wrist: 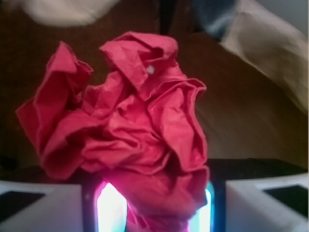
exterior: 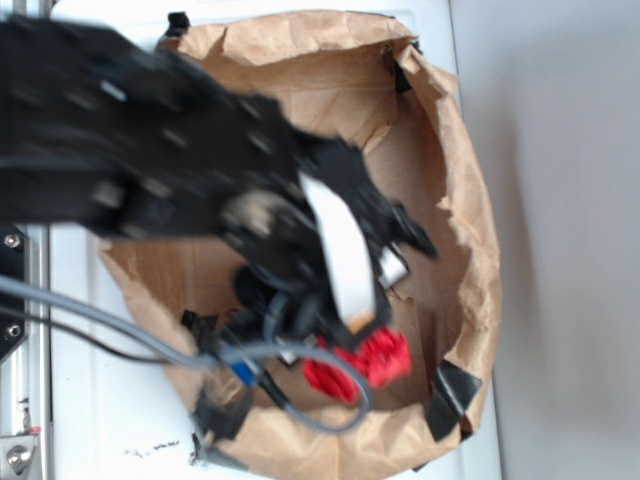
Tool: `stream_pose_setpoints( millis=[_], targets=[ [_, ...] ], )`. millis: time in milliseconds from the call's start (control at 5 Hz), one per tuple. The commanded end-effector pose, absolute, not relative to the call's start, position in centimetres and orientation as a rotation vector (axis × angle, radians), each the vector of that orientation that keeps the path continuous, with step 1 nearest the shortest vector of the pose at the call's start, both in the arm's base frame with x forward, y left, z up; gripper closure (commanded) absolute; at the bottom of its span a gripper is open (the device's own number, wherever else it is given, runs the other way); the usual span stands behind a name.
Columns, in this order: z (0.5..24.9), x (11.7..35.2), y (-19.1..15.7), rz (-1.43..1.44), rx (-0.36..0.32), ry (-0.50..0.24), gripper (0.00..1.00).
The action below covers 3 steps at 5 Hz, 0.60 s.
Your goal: Grab the red paper.
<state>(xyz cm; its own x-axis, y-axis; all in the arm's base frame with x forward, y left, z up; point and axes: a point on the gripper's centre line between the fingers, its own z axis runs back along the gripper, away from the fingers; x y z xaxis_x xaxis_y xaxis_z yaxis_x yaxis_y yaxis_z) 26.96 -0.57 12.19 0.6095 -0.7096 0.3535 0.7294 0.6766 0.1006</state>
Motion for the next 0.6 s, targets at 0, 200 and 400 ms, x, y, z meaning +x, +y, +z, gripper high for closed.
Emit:
stream_pose_setpoints(
  millis=[0,200,400],
  targets=[
    [17.5,22.2,0.6,-0.349,0.054,-0.209,1.00],
    [18.7,21.2,0.7,-0.277,0.064,-0.235,1.00],
    [18.7,21.6,0.7,-0.282,0.063,-0.240,1.00]
  ],
)
